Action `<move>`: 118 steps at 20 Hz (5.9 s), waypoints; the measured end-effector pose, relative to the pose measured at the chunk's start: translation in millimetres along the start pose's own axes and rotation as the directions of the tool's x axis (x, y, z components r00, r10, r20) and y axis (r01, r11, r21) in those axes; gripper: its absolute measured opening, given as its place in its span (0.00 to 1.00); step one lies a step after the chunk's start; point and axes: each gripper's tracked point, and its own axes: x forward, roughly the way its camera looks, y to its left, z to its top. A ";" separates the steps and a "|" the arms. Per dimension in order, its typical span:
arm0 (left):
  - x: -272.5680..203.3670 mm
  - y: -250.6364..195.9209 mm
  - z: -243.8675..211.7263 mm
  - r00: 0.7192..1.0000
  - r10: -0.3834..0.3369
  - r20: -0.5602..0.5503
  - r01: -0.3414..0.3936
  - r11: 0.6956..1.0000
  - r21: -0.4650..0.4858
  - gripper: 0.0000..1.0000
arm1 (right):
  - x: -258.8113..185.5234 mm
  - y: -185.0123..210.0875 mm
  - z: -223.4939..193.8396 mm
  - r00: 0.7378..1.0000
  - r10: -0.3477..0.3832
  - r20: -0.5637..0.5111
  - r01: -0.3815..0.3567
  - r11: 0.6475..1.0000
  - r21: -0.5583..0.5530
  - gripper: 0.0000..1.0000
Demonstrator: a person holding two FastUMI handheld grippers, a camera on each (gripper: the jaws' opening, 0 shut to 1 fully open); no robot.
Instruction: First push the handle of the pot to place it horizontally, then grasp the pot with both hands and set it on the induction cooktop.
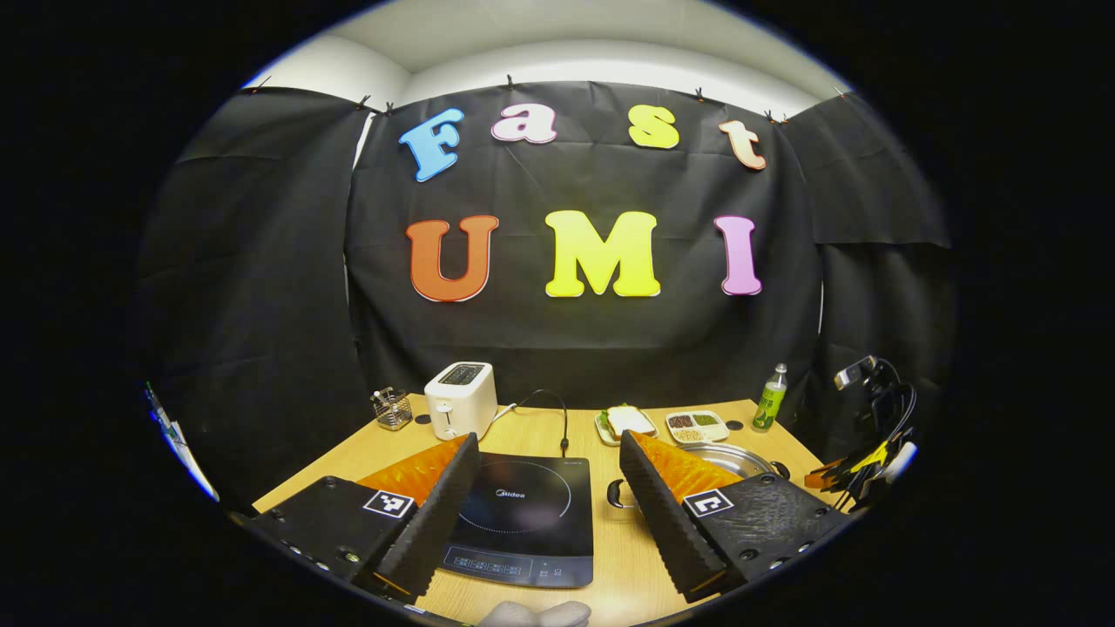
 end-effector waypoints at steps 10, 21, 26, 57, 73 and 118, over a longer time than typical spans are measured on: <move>22.6 -43.1 -50.4 0.987 -0.123 -0.100 0.127 0.992 0.026 0.96 | -47.9 17.3 -10.6 0.995 0.033 0.098 -0.040 0.997 0.067 0.88; 99.0 -80.2 -133.9 0.940 -0.146 -0.309 0.140 0.989 -0.040 0.97 | 0.9 5.1 5.9 0.996 0.079 0.036 -0.082 0.993 0.081 0.85; 142.1 -91.3 -167.0 0.913 -0.129 -0.386 0.133 0.991 -0.017 0.96 | 42.1 6.1 17.7 0.994 0.113 -0.012 -0.112 0.991 0.072 0.86; 198.7 -107.4 -227.6 0.806 -0.064 -0.589 0.114 0.992 0.048 0.66 | 111.2 11.8 30.7 0.973 0.150 -0.178 -0.129 0.984 0.122 0.60; 166.2 -72.1 -185.0 0.840 -0.075 -0.537 0.115 0.992 0.041 0.61 | 52.1 42.5 44.8 0.983 0.142 -0.116 -0.130 0.986 0.109 0.55; 181.7 200.0 -185.2 0.841 0.059 -0.538 -0.027 0.997 0.067 0.61 | 55.5 336.4 93.8 0.966 0.209 -0.153 -0.203 0.978 0.056 0.57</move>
